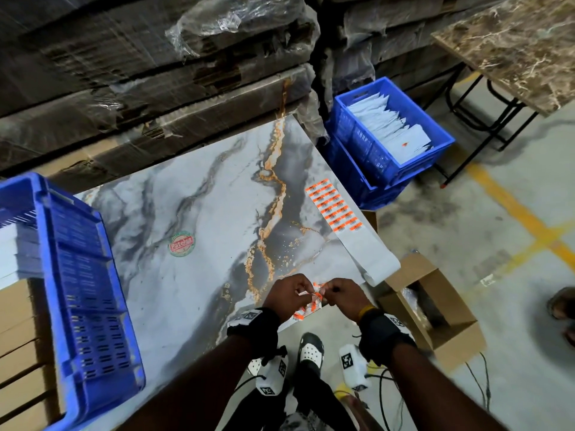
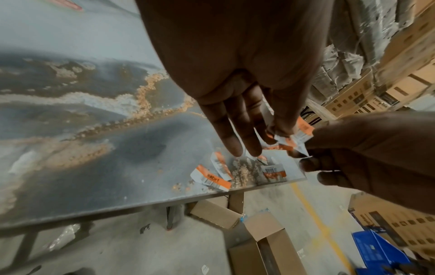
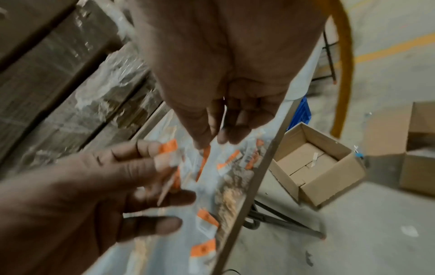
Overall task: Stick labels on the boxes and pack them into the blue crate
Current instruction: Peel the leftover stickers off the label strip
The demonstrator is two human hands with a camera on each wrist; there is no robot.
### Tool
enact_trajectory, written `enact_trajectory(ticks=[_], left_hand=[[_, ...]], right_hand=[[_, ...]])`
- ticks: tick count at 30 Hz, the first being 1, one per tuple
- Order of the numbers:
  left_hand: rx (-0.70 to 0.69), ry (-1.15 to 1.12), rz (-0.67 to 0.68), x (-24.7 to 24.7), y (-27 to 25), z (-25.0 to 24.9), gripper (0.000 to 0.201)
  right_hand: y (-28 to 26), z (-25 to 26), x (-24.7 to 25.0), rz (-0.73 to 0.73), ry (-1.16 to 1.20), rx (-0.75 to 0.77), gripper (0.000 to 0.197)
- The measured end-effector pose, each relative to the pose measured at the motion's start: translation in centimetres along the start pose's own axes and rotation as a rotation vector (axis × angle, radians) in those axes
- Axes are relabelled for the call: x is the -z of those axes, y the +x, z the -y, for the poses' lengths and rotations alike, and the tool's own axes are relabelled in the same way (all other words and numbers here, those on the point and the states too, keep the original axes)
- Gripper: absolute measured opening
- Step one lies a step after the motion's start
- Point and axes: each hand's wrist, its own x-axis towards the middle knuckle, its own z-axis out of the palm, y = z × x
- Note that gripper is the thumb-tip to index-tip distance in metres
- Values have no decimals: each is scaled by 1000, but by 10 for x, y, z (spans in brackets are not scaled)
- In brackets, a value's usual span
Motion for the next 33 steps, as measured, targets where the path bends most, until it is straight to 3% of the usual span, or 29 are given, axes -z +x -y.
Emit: enact_trajectory(ticks=[5, 11, 15, 21, 23, 26, 29, 33], left_hand=[[6, 27, -8, 6, 9, -13, 17], [12, 63, 13, 13, 18, -29, 32], [27, 133, 81, 18, 23, -35, 23], [80, 101, -18, 19, 23, -30, 6], [104, 84, -41, 19, 23, -27, 4], [166, 46, -47, 18, 22, -23, 9], [231, 22, -77, 15, 24, -9, 8], [279, 21, -157, 15, 27, 4, 4]], right_hand=[[-1, 16, 16, 115, 92, 86, 22], [14, 22, 30, 177, 25, 156, 21], [19, 27, 36, 212, 5, 153, 18], [21, 30, 34, 113, 201, 30, 10], [24, 23, 31, 11, 109, 48, 10], [29, 15, 27, -126, -223, 19, 15], [32, 4, 17, -127, -507, -43, 18], [36, -8, 0, -160, -630, -92, 24]])
